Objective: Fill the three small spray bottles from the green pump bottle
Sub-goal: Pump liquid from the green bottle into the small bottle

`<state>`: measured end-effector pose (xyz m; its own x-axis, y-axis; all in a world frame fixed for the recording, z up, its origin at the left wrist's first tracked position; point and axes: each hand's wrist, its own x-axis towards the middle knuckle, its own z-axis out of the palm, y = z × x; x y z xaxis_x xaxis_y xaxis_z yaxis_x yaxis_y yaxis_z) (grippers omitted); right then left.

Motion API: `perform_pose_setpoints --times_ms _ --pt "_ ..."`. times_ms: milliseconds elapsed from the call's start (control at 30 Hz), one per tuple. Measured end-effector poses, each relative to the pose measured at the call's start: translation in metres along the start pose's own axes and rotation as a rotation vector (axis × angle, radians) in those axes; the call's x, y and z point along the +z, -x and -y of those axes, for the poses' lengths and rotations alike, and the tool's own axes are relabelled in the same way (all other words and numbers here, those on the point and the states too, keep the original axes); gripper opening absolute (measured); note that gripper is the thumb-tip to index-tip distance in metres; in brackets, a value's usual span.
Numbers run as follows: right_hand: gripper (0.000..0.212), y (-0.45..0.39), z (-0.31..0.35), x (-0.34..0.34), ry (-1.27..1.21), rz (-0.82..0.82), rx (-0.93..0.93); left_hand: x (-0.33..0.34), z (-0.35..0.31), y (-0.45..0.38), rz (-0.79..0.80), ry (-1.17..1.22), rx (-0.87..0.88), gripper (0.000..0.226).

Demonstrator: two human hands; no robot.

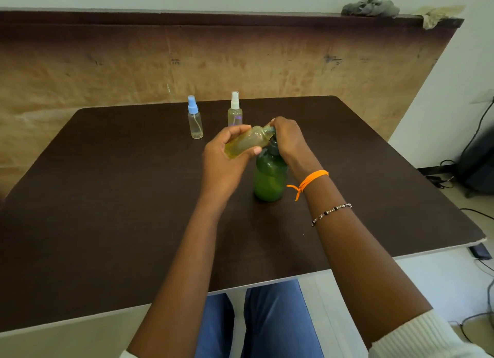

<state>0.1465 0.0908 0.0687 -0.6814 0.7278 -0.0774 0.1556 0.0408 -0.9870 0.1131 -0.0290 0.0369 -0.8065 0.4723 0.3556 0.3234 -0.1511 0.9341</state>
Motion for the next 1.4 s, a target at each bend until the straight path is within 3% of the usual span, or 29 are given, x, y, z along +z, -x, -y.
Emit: perform_pose_setpoints --times_ms 267,500,767,1033,1300,1400 --pt "0.03 0.001 0.006 -0.005 0.035 0.114 0.082 -0.003 -0.004 -0.003 -0.001 -0.005 0.005 0.037" --pt "0.033 -0.003 -0.001 0.004 0.019 -0.04 0.01 0.0 -0.001 -0.002 -0.014 -0.019 -0.004 0.037" --pt "0.03 0.003 0.005 0.002 -0.011 0.057 0.076 -0.003 -0.002 -0.002 -0.016 -0.014 0.017 0.037" --pt "0.024 0.002 -0.003 0.009 0.018 -0.064 0.018 0.0 0.0 -0.002 -0.022 -0.039 0.013 0.038" --pt "0.03 0.008 0.008 0.0 -0.027 0.046 0.059 -0.002 -0.004 -0.003 -0.013 -0.028 0.012 0.038" --pt "0.031 0.005 0.006 0.001 -0.015 -0.003 0.038 -0.001 -0.004 -0.002 -0.01 -0.035 0.02 0.037"
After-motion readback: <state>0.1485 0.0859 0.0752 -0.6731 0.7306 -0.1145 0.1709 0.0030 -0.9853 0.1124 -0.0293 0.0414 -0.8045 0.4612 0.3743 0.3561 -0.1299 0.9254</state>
